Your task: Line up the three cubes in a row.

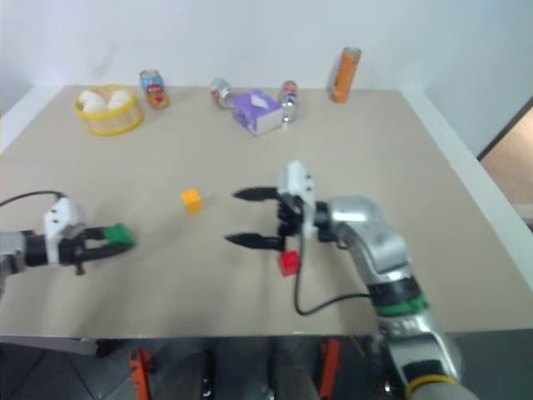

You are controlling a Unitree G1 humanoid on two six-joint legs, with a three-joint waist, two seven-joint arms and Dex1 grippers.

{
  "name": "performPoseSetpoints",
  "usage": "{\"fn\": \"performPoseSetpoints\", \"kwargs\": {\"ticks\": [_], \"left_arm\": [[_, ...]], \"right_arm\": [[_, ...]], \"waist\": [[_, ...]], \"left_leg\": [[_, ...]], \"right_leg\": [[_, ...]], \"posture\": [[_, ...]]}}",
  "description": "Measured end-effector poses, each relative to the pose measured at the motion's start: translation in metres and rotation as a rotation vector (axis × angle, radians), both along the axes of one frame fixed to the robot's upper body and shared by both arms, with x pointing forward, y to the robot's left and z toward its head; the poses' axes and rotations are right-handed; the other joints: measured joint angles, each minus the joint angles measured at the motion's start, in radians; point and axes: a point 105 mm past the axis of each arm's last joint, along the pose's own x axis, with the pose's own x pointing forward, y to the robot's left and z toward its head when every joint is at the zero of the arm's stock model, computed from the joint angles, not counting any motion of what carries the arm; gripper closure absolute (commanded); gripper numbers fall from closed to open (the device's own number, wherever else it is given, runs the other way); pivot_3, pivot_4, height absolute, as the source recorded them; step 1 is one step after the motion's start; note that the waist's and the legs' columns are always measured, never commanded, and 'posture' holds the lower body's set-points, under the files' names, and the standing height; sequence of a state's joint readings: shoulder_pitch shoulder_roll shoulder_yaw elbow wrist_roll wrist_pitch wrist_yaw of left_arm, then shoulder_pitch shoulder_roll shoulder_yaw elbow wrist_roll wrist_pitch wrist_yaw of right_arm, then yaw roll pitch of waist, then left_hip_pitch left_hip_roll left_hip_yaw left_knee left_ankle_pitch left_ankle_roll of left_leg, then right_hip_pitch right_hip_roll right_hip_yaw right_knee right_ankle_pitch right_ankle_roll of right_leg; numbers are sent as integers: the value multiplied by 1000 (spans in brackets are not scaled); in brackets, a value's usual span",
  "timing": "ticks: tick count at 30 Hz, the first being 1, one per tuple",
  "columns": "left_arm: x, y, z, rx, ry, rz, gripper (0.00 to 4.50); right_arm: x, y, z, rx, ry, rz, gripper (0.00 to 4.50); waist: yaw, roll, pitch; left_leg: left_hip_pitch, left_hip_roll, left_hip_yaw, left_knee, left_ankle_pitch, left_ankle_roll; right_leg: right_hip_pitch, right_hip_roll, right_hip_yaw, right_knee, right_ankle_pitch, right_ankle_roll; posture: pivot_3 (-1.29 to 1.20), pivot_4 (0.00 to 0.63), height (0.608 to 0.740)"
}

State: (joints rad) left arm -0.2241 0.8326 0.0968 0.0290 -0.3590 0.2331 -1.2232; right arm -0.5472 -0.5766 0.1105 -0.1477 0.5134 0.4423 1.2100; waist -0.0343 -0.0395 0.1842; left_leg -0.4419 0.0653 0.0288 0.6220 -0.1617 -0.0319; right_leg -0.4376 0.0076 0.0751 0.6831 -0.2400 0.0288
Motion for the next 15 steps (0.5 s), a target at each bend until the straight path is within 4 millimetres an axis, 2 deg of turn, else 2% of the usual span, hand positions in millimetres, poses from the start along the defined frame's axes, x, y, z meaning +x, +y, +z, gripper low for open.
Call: {"fn": "performPoseSetpoints", "kwargs": {"ticks": [1,3,6,9,11,15], "left_arm": [[-7,-20,-5,-9,14,-59,3166],[-13,-44,-8,-23,24,-119,3166],[-17,-72,-10,-38,26,-185,3166],[-16,-101,-13,-48,25,-247,3166],[-12,-116,-14,-36,13,-278,3166],[-6,-126,-18,-9,17,-301,3166]], "right_arm": [[-3,-8,-1,-19,13,-5,0],[-10,-20,-1,-53,20,-5,0],[-13,-38,-8,-98,43,-40,0],[-13,-47,-7,-116,40,-70,0],[-12,-51,-1,-109,20,-94,0],[-15,-49,2,-111,-1,-102,0]], "waist": [[-1,0,0],[-10,0,0],[-13,0,0],[-13,1,0],[-13,1,0],[-14,1,0]], "left_leg": [[0,0,0,0,0,0],[2,1,-1,1,0,0],[6,1,-2,1,1,2],[6,0,-2,2,2,4],[6,-1,-2,4,3,4],[6,-2,-2,5,3,4]], "right_leg": [[0,0,1,0,0,0],[0,3,1,0,2,0],[3,5,1,0,2,-2],[3,6,3,1,4,-4],[3,5,4,1,5,-3],[3,5,7,1,6,-1]], "posture": [[0,150,740],[0,150,740],[0,150,740],[0,150,740],[0,150,740],[0,150,740]]}}
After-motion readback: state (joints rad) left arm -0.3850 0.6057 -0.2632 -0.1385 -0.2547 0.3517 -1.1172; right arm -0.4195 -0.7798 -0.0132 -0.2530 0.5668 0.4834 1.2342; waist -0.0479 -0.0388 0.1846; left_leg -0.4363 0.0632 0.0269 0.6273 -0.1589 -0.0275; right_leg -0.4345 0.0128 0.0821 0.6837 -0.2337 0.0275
